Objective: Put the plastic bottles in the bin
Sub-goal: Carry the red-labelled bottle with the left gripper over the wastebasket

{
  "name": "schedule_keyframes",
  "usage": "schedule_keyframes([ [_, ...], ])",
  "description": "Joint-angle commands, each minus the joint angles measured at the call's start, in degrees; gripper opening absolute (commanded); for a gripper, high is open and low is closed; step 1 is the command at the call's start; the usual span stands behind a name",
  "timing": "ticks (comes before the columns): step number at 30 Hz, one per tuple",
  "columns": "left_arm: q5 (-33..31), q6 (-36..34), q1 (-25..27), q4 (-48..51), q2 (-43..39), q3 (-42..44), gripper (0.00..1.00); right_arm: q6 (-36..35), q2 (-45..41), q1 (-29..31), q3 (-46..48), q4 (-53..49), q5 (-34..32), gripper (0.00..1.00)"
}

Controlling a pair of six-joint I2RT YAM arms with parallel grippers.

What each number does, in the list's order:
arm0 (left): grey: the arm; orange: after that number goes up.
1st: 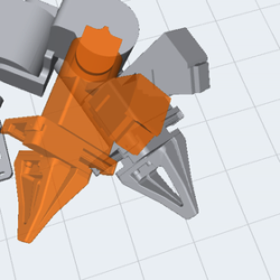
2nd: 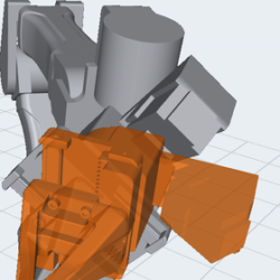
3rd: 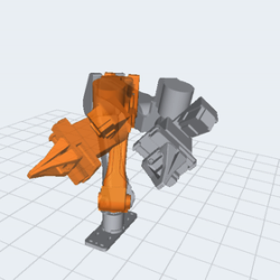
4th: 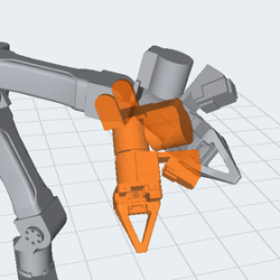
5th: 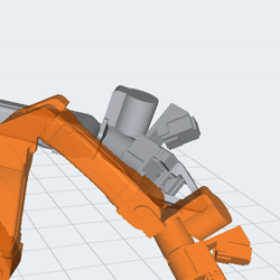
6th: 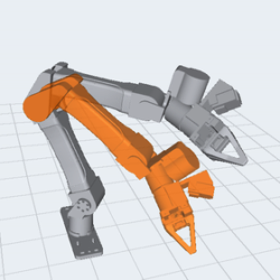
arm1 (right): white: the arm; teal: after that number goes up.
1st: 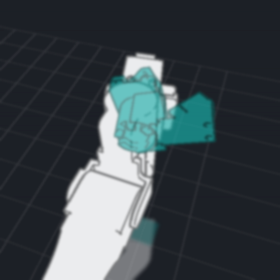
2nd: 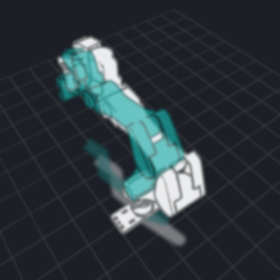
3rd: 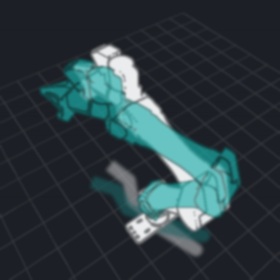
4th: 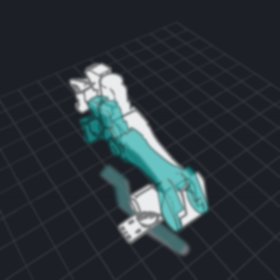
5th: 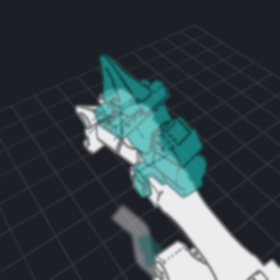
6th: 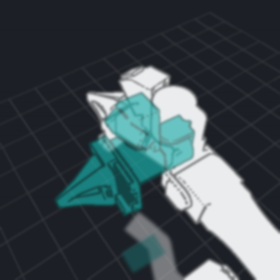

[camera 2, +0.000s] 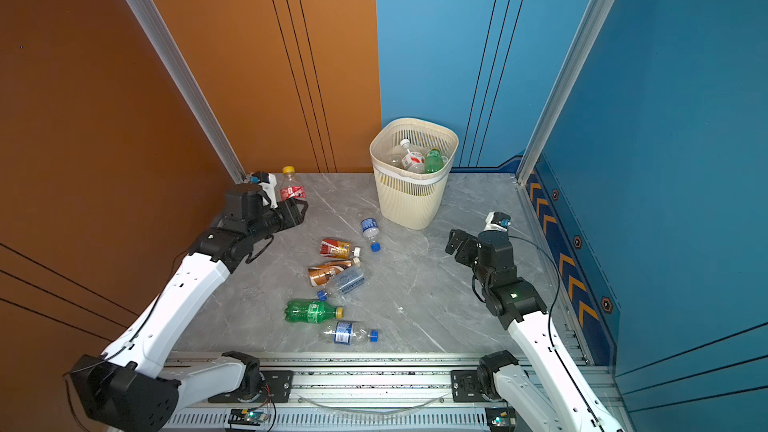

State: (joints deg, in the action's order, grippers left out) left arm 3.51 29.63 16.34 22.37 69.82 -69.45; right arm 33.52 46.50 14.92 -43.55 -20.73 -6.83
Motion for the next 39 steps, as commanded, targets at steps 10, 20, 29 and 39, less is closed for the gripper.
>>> schedule_keyframes([
  [10, 0.1, -3.3, 13.7, -4.0, 20.5, -28.4, 0.36, 1.5, -4.2, -0.5, 2.4, 0.1, 1.8, 1.00],
  [20, 4.6, -1.8, 18.4, -3.3, 42.5, -56.2, 0.36, 2.7, -7.8, -0.7, 4.1, -2.2, 2.4, 1.00],
  [29, 8.3, 1.5, 19.3, 2.9, 60.3, -80.7, 0.37, 3.2, -10.6, -0.9, 4.6, -4.4, 2.4, 1.00],
  [39, 8.1, 3.3, 19.1, 1.5, 64.1, -82.0, 0.60, 3.2, -11.3, -1.1, 5.4, -4.2, 2.7, 1.00],
])
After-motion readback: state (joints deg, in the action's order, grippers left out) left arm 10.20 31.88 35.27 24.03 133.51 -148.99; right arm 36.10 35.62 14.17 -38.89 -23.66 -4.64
